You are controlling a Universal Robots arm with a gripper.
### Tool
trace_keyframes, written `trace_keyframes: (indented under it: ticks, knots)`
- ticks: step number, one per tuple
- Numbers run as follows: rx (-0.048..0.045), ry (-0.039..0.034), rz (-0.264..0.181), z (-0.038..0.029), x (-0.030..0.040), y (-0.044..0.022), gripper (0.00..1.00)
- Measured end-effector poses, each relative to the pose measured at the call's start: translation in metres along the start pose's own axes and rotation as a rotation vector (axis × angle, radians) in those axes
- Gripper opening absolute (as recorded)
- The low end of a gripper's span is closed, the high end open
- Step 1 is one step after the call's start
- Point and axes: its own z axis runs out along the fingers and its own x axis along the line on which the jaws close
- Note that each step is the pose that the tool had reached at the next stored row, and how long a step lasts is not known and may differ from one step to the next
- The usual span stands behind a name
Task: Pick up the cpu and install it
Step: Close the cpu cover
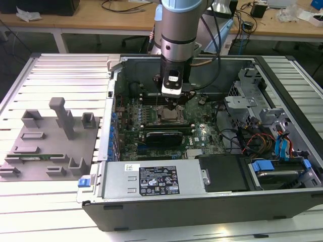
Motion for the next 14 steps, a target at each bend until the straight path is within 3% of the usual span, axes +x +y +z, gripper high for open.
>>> trace_keyframes:
  ticks: [14]
  knots:
    - [-0.0067,0.0058,-0.352,0.0014,0.0000,0.0000,0.11]
